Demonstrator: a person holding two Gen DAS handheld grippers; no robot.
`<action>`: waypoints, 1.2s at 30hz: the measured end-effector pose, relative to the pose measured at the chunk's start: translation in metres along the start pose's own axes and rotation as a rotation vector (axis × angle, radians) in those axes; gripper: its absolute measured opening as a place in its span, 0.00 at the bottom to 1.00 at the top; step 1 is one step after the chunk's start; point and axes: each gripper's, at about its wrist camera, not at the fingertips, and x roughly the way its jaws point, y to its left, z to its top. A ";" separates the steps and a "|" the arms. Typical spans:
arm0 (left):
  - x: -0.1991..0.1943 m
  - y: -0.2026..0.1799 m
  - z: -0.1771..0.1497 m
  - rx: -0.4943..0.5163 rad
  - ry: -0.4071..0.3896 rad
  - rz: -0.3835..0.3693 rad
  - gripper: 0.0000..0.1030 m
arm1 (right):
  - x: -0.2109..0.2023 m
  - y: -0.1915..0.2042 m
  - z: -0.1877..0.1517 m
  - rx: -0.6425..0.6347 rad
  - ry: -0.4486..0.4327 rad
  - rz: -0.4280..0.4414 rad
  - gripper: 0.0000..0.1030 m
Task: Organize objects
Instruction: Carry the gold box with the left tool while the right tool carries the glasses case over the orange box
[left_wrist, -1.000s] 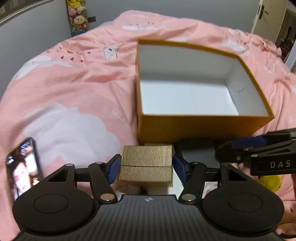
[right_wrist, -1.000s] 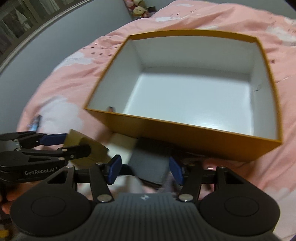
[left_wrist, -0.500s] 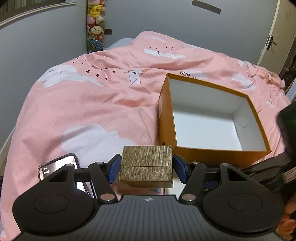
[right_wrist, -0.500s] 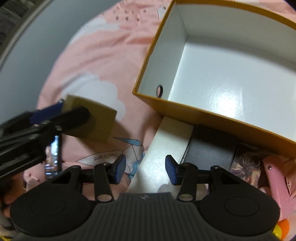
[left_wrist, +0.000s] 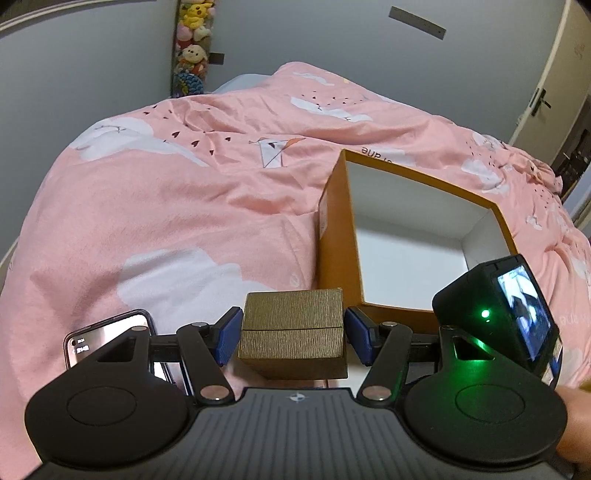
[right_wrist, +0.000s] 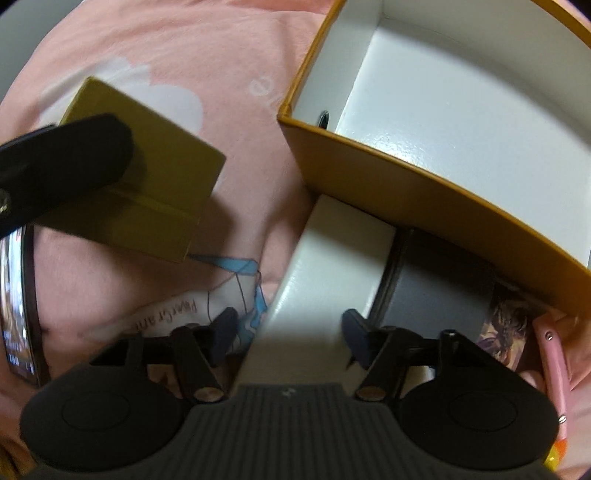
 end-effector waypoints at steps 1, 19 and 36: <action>0.001 0.002 0.000 -0.007 0.002 -0.003 0.67 | 0.002 0.001 0.001 0.001 0.000 -0.008 0.72; 0.003 0.003 -0.002 -0.009 0.004 0.014 0.67 | 0.010 -0.017 0.000 0.014 -0.004 -0.025 0.52; -0.019 -0.022 0.008 0.069 -0.014 -0.023 0.67 | -0.092 -0.073 -0.040 0.144 -0.138 0.340 0.30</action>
